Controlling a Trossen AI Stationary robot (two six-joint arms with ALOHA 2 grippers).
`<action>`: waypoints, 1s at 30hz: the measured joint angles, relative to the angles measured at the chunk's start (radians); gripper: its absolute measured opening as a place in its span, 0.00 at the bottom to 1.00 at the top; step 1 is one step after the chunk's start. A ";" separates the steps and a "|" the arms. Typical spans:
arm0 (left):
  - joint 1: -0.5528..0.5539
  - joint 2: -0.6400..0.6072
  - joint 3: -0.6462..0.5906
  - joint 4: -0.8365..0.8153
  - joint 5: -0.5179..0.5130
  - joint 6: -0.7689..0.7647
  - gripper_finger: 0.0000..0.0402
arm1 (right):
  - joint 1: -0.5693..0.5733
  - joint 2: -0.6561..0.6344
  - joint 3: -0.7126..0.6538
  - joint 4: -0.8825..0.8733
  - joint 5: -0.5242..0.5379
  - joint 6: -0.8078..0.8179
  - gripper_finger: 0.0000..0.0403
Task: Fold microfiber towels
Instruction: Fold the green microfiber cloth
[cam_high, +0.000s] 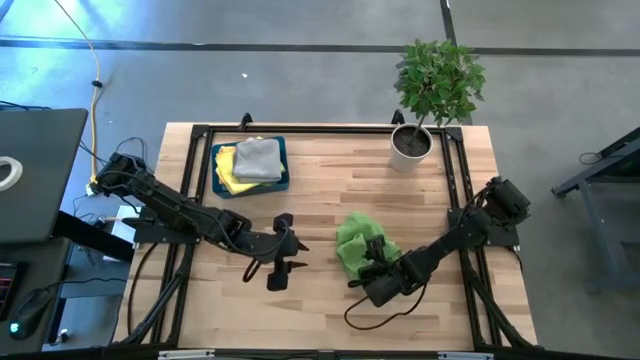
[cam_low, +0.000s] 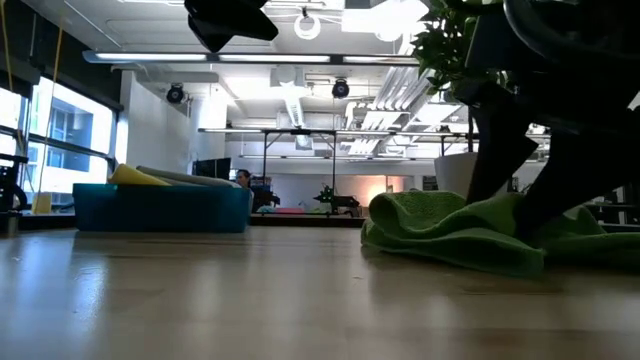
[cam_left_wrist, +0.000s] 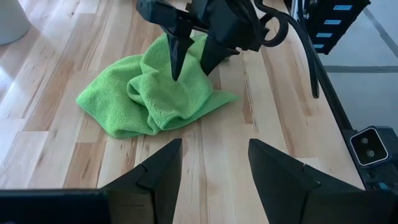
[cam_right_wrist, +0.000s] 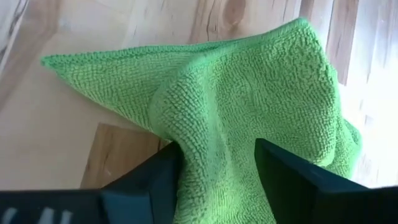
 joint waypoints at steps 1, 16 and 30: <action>0.000 0.000 0.000 0.000 0.000 0.000 0.43 | 0.000 0.000 0.000 0.001 0.000 0.004 0.47; 0.000 0.000 0.000 -0.001 0.000 0.000 0.43 | -0.001 0.000 0.103 -0.001 -0.046 0.091 0.02; 0.000 0.029 -0.001 -0.018 0.000 0.193 0.43 | -0.103 0.000 0.457 -0.293 -0.053 0.353 0.01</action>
